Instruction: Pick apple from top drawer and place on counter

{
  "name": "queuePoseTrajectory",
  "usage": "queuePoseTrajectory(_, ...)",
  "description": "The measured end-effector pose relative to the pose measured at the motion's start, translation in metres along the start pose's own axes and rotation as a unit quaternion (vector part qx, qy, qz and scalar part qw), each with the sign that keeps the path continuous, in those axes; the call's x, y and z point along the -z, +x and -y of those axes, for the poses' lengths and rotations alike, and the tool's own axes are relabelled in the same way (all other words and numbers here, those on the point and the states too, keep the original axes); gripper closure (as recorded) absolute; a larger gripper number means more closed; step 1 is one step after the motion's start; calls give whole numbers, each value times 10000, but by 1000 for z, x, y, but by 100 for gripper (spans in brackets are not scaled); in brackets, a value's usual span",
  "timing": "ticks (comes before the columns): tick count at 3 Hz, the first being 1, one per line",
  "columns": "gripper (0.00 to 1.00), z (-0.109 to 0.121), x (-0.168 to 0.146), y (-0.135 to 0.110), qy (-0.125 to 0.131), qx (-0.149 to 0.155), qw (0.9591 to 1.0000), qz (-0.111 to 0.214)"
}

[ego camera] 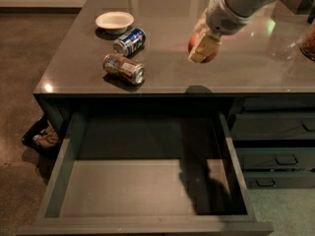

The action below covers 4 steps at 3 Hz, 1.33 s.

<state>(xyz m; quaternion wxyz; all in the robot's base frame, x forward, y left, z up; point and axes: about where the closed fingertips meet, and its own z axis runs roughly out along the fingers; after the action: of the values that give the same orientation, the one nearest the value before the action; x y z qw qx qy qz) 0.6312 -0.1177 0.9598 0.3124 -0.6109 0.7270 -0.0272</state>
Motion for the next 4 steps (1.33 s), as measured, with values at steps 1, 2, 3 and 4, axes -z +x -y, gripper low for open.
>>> queuePoseTrajectory(1, 100, 0, 0, 0, 0, 0, 10000, 0)
queuePoseTrajectory(2, 100, 7, -13, 4, -154, -56, 9999, 5)
queuePoseTrajectory(3, 100, 22, -50, 20, -516, -210, 9984, -36)
queuePoseTrajectory(4, 100, 25, -103, 35, -1146, -488, 9922, -54)
